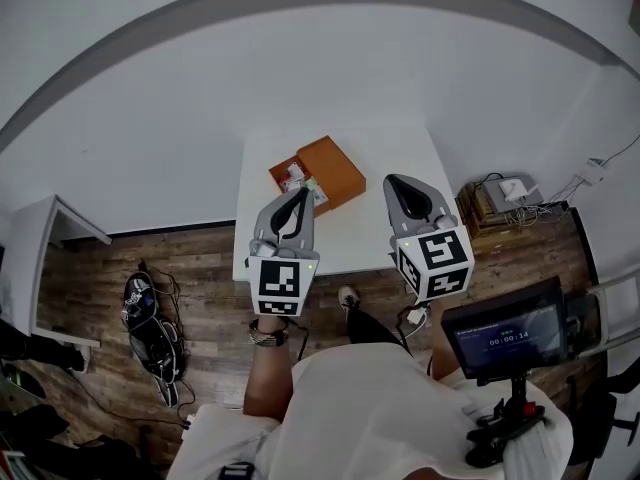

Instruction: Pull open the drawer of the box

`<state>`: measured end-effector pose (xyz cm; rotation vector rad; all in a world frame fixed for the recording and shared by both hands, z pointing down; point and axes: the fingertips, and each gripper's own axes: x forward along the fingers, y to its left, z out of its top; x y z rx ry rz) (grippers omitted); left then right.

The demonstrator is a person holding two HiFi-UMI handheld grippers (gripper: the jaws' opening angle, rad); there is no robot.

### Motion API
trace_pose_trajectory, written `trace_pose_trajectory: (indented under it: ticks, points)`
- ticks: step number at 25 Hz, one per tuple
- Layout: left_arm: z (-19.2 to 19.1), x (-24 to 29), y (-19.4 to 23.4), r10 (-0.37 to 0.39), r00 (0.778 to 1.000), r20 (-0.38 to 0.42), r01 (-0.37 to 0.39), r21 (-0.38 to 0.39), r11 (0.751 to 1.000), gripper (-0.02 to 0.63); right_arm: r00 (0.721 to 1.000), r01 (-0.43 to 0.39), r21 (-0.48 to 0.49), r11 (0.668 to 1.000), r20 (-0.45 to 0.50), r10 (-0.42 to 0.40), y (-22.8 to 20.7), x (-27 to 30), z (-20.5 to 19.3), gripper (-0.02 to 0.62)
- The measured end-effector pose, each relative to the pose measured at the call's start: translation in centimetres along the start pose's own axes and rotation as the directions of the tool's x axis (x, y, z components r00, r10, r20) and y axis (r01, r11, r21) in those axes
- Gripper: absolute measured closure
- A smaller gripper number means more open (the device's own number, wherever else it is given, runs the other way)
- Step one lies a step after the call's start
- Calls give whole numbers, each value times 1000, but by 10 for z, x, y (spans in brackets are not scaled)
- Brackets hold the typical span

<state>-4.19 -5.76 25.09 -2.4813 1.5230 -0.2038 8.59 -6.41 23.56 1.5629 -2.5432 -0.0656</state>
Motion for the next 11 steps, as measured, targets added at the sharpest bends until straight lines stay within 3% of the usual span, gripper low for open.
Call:
trace_pose_trajectory:
  ticks: [11]
  points:
    - [-5, 1, -1, -2, 1000, -9, 2, 18, 1000, 600, 1000, -11, -8, 1000, -18, 11, 2, 6, -4, 594]
